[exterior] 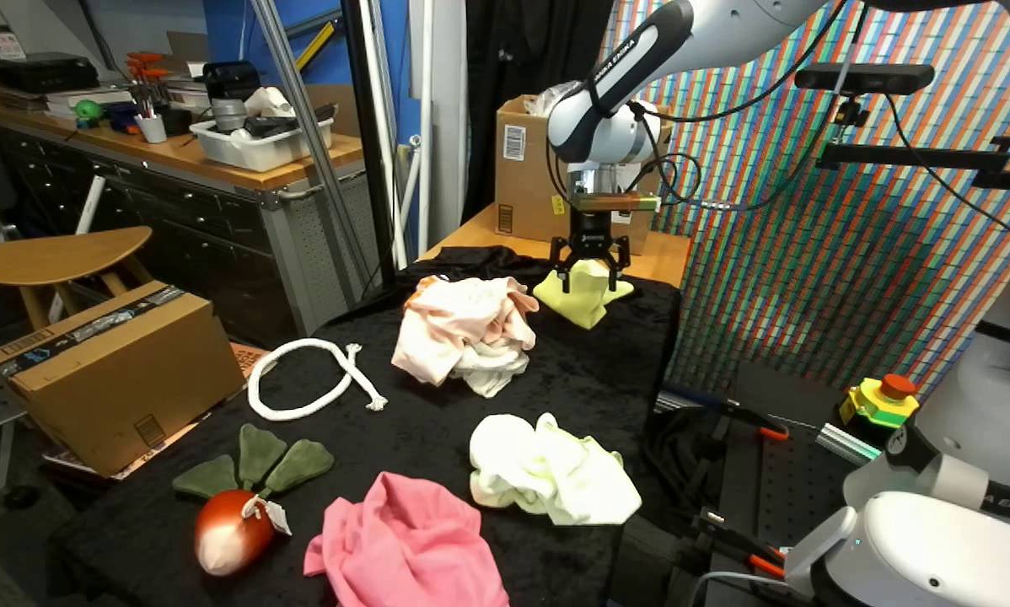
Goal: Pile the t-shirts, towels, rope and radish together
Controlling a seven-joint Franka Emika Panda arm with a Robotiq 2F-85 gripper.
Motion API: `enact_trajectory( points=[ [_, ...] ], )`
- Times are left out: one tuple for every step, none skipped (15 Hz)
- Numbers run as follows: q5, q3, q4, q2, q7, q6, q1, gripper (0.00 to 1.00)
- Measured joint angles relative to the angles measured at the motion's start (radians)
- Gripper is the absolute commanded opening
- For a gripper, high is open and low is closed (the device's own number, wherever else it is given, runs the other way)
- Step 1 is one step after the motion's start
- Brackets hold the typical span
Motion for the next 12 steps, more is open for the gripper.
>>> enact_trajectory(
  points=[
    [0.0, -0.002, -0.001, 0.006, 0.005, 0.0, -0.003, 1.0],
    [0.0, -0.004, -0.001, 0.011, 0.009, 0.0, -0.004, 1.0],
    [0.0, -0.007, -0.001, 0.017, 0.014, 0.001, -0.006, 1.0],
    [0.0, -0.009, 0.0, 0.022, 0.019, 0.001, -0.008, 1.0],
    [0.0, -0.011, 0.001, 0.026, 0.024, 0.002, -0.01, 1.0],
    [0.0, -0.014, 0.003, 0.031, 0.03, 0.004, -0.012, 1.0],
    [0.0, -0.016, 0.007, 0.035, 0.037, 0.01, -0.013, 1.0],
    [0.0, -0.02, 0.011, 0.039, 0.045, 0.021, -0.014, 1.0],
    [0.001, -0.022, 0.015, 0.042, 0.051, 0.036, -0.016, 1.0],
    [0.001, -0.025, 0.018, 0.044, 0.057, 0.053, -0.017, 1.0],
    [0.002, -0.026, 0.023, 0.046, 0.064, 0.071, -0.021, 1.0],
    [0.003, -0.026, 0.027, 0.048, 0.068, 0.09, -0.024, 1.0]
  ],
)
